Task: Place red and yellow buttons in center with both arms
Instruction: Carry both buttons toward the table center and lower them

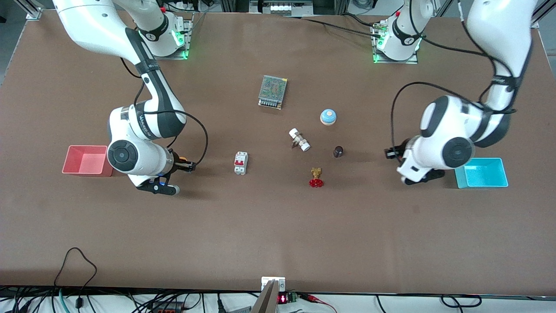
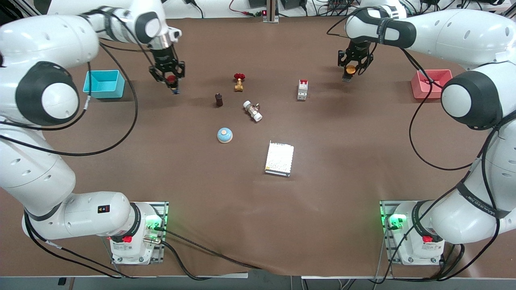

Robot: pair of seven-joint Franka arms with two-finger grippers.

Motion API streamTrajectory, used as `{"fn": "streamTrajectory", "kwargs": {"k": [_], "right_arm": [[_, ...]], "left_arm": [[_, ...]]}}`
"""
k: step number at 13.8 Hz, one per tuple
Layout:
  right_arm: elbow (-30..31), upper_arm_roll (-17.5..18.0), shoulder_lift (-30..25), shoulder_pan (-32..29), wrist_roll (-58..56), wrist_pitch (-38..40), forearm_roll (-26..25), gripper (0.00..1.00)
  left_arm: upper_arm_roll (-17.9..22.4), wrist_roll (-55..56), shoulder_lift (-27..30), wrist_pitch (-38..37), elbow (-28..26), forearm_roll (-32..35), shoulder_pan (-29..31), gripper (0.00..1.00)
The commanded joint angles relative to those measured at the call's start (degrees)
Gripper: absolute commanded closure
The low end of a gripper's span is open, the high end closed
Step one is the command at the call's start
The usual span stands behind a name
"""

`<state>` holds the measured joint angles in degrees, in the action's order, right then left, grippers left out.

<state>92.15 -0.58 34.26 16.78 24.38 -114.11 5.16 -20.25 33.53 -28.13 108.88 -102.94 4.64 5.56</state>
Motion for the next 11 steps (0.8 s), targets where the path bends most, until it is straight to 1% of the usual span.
{"fn": "streamTrajectory", "kwargs": {"k": [1, 3, 5, 6, 8, 9, 11], "right_arm": [[-2.06, -0.48, 2.39, 0.53, 3.38, 0.38, 1.17, 0.71], [-2.06, -0.48, 3.01, 1.23, 5.40, -1.02, 1.26, 0.71], [-2.06, -0.48, 3.80, 1.50, 6.64, -2.61, 1.34, 0.71], [-2.06, -0.48, 3.97, 1.76, 6.73, -2.96, 1.34, 0.71], [-2.06, -0.48, 4.24, 1.85, 6.91, -3.14, 1.52, 0.71], [-2.06, -0.48, 4.41, 1.85, 6.82, -3.31, 2.39, 0.71], [-2.06, -0.48, 4.68, 2.03, 6.82, -4.10, 3.28, 0.71]], "left_arm": [[-0.05, 3.64, -1.66, 4.22, -0.85, 1.60, -2.22, 0.82], [0.03, 3.99, -2.72, 10.09, -3.91, 1.60, -3.53, 0.80], [0.12, 4.00, -3.16, 14.24, -6.21, 1.69, -3.97, 0.80], [0.12, 4.00, -3.25, 14.60, -6.39, 2.74, -4.59, 0.81], [0.03, 4.26, -4.12, 14.69, -6.39, 7.30, -5.29, 0.80], [0.03, 5.83, -4.91, 14.70, -6.22, 7.75, -5.47, 0.71], [0.03, 7.86, -5.09, 14.70, -5.95, 7.84, -5.73, 0.00]]}}
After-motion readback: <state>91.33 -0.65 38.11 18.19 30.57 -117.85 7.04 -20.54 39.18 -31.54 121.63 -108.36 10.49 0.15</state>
